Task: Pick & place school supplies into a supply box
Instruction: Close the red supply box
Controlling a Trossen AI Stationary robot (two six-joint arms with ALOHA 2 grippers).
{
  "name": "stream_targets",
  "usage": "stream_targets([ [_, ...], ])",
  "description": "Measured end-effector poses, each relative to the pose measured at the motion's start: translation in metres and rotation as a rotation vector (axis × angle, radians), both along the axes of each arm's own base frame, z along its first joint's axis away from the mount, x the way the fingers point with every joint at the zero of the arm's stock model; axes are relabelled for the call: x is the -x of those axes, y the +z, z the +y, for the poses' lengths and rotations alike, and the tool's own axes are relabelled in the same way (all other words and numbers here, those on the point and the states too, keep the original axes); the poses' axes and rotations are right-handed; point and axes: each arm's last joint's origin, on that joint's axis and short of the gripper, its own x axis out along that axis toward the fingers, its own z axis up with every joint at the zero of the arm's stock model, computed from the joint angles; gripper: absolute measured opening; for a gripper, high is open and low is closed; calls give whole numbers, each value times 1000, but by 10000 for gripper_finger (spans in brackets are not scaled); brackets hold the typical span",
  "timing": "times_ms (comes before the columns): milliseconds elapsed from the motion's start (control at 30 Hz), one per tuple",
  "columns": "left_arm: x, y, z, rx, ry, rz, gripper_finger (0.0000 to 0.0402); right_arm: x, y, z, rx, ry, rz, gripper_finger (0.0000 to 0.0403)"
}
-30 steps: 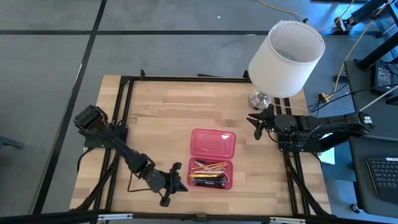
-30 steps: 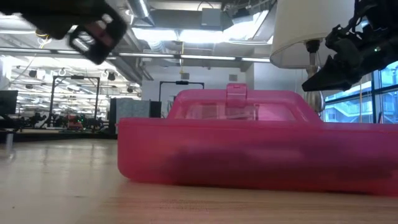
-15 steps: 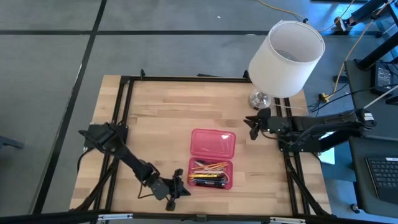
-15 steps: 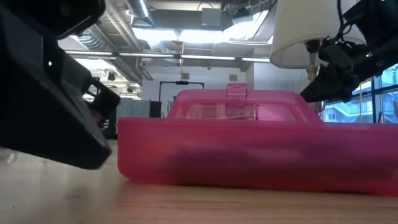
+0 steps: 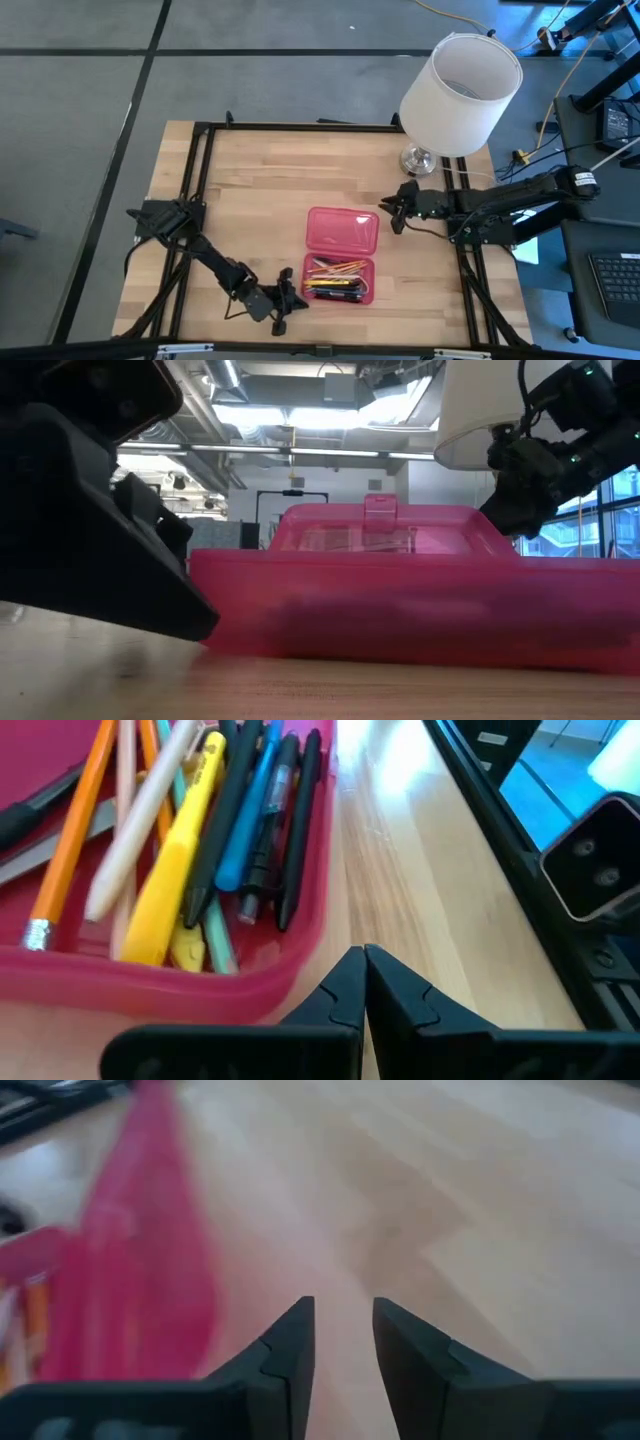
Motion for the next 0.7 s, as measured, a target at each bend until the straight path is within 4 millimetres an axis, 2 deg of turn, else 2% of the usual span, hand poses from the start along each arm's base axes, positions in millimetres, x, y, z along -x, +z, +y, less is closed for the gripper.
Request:
stream_targets([
  [267, -4, 0, 6, 2, 20, 1, 1, -12, 0, 5, -18, 174, -47, 108],
  [700, -11, 0, 14, -1, 58, -7, 3, -24, 23, 18, -95, 460, -131, 108],
])
